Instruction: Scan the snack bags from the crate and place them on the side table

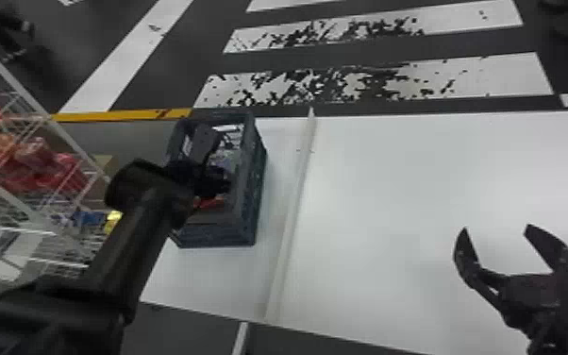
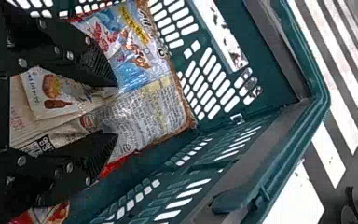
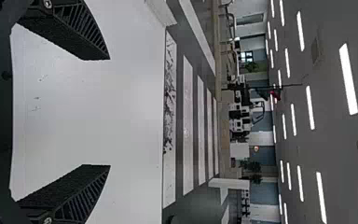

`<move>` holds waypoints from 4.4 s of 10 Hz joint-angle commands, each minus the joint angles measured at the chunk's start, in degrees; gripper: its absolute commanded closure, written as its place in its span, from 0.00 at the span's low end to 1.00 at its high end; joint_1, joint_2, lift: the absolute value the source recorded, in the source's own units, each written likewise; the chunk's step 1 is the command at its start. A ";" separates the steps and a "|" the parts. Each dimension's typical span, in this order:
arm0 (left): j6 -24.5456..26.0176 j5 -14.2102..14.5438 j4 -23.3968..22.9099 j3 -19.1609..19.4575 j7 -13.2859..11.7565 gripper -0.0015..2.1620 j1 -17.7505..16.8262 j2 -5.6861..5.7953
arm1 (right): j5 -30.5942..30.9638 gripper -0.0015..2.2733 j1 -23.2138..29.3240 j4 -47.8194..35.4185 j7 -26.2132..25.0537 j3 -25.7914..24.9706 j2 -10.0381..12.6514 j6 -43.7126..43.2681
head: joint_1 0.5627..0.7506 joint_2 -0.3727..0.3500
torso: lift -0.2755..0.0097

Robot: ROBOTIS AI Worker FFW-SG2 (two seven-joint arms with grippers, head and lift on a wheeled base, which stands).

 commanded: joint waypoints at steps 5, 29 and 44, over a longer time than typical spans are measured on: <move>-0.93 4.49 -3.90 4.58 -4.57 0.99 1.91 0.61 | -0.49 0.02 -0.19 0.30 0.00 -0.01 0.18 1.45 | 0.70 0.93 | 0.68; 19.81 42.20 -37.74 32.61 -18.01 0.99 18.97 2.46 | 0.04 0.03 -0.28 -0.75 -0.27 0.87 1.06 3.56 | 0.70 0.98 | 0.68; 9.09 31.91 -41.08 -3.33 -4.39 0.99 24.24 -16.79 | -0.75 0.03 4.64 -9.01 -2.64 -3.79 1.06 2.68 | 0.70 0.33 | 0.68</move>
